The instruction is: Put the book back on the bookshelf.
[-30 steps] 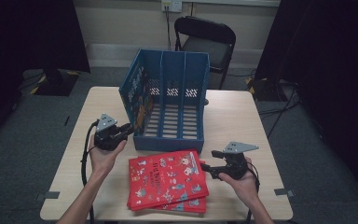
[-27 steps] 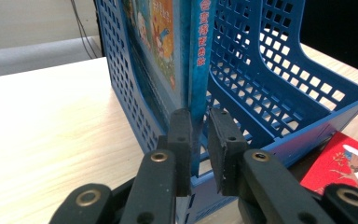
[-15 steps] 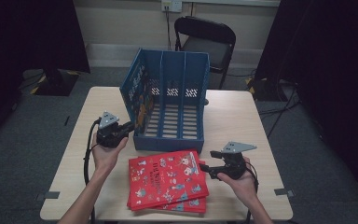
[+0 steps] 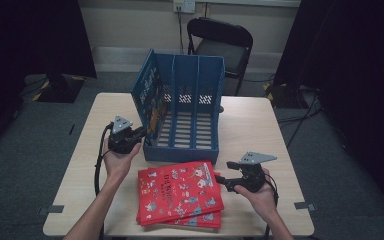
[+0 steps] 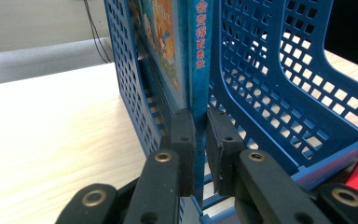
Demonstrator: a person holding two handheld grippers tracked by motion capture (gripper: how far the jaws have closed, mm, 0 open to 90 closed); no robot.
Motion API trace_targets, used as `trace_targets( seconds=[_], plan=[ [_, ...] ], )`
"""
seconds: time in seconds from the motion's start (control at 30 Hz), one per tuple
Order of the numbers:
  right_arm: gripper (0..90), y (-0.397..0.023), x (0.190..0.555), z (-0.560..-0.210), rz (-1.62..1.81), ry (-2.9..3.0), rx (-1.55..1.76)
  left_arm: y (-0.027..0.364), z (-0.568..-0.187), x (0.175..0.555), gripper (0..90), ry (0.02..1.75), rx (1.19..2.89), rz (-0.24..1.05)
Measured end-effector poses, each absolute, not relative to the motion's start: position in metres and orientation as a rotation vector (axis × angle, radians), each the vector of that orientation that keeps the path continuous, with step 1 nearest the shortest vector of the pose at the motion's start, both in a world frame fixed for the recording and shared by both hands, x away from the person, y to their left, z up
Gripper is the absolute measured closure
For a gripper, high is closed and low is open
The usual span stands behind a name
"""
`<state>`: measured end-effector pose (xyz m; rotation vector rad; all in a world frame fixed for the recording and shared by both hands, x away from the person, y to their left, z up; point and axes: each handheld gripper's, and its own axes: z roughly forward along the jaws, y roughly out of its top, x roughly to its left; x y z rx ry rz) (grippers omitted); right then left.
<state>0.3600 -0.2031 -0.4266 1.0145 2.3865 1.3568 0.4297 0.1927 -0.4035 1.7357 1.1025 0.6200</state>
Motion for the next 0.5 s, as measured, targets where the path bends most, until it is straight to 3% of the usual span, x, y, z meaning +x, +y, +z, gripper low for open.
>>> trace_targets(
  seconds=[0.5],
  plan=[
    [27.3, -0.2034, 0.3603, -0.4270, 1.355, 2.389, 1.016, 0.1901, -0.4064, 0.4350, 79.0, 1.131, 1.722, 0.629]
  ],
)
